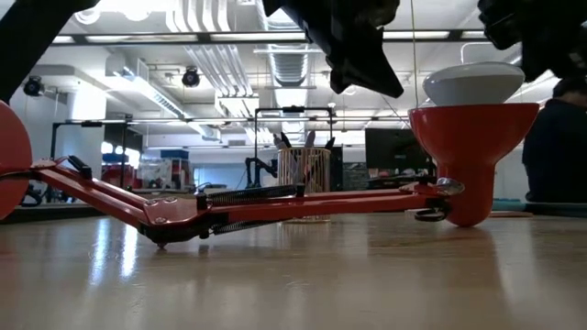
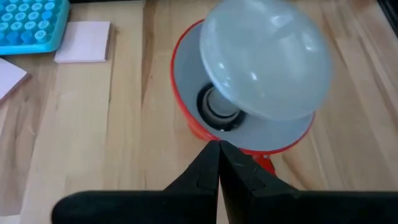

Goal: Screw lightbulb
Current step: Remove the light bulb from the lamp

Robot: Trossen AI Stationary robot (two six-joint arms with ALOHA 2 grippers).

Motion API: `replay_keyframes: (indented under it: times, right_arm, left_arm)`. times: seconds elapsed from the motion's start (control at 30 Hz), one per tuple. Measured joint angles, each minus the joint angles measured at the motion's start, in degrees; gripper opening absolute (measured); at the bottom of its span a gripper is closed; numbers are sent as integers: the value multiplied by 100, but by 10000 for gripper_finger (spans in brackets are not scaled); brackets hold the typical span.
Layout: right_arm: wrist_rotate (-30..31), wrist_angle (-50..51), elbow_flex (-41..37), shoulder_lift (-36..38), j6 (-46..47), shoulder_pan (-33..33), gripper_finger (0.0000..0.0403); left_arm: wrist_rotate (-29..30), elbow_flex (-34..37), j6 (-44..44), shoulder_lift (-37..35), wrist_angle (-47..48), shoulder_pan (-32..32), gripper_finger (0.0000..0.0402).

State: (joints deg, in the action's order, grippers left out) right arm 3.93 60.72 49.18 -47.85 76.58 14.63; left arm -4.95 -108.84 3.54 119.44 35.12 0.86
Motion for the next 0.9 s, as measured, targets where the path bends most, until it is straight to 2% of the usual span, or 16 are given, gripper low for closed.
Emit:
replay_keyframes:
  times: [0.17,0.27,0.47,0.67,0.9]
  right_arm:
    - [-35,-406,-3,-508,779,929,0]
    - [24,-521,-5,-873,935,1141,0]
    - [66,-792,1,-1126,735,1089,0]
    - [195,-592,14,-892,247,836,0]
    - [366,-193,16,-341,-1193,305,0]
  left_arm:
    - [-6,0,24,36,-243,125,0]
    - [-3,10,40,121,-506,136,0]
    - [-49,11,4,214,-650,5,0]
    - [-46,15,-41,238,-600,-241,0]
    - [-286,20,-261,227,-226,-510,0]
